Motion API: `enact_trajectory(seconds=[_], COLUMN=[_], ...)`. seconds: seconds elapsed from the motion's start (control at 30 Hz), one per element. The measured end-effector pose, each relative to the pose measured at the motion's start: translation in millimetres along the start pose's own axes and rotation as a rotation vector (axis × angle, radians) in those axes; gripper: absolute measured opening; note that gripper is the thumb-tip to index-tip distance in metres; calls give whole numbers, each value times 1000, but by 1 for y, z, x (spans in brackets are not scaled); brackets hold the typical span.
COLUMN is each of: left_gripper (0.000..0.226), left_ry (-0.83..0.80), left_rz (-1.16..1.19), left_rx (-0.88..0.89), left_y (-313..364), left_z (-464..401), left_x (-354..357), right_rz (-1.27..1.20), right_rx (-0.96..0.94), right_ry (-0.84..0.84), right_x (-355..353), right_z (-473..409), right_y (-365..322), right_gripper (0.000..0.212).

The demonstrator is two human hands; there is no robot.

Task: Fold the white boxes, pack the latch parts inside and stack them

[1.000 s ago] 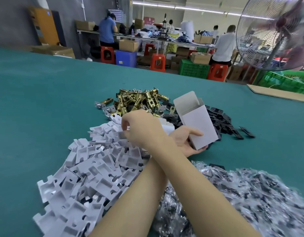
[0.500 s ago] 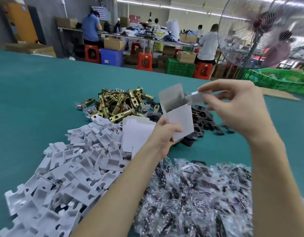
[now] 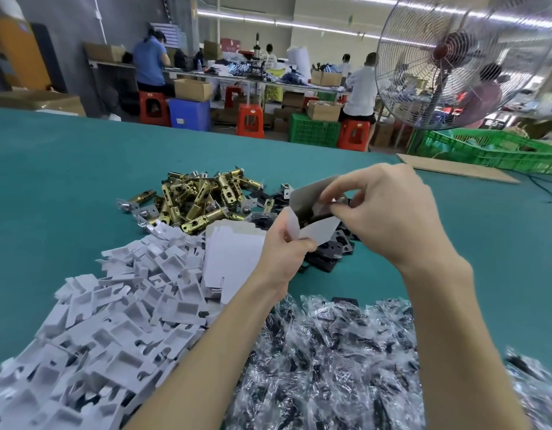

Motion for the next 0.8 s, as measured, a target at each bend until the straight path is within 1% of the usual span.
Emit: enact_trajectory(seconds=[0.07,0.13,0.2,0.3,0.37,0.43,0.5,0.53,0.57,0.6,0.63,0.73,0.8], left_gripper=[29,40,51,50,48,47,46,46,47,48,50,52,46], left_ry=[-29,-80,-120,-154,-161,-139,-102,-89,-82,-80,-82,-80,-74], left_rz=[17,42,46,25,66,140,232,278,324,370,415,463,435], left_rx=[4,-12,-61,-190,-280,-359,-414,-434,-451,-468,-485,-503,-481], left_y=[2,6,5,-2,-5,-7,-7,-7,-6,-5,-4,-4,-4], left_z=[1,4,7,7,6,6,5,3,2,1,1,2,2], left_x=[1,4,6,5,5,4,1,-1,-1,-2,-2,-3,-4], right_rz=[67,116,152,156,89,-58,-233,-292,-312,-287,-224,-24,-9], right_rx=[27,56,76,83,77,82,98,120,159,210,265,358,359], right_ry=[-60,-98,-131,-176,-132,-26,114,168,187,156,78,-290,-476], right_x=[9,17,23,29,28,22,16,15,18,25,36,84,113], right_z=[0,-1,-1,-1,-1,-2,-4,-4,-4,-4,-2,13,27], right_y=[2,7,13,21,24,27,33,40,48,59,72,104,112], right_gripper=[22,25,28,29,24,16,11,10,9,10,12,32,42])
Point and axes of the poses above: each hand's wrist, its own z-axis away from the middle knuckle, its own x-axis out of the palm, y = z × x, the point moved 6 cm from there along -z, towards the middle knuckle, and after that the axes turned 5 degrees about -z, right-handed, at the moved point
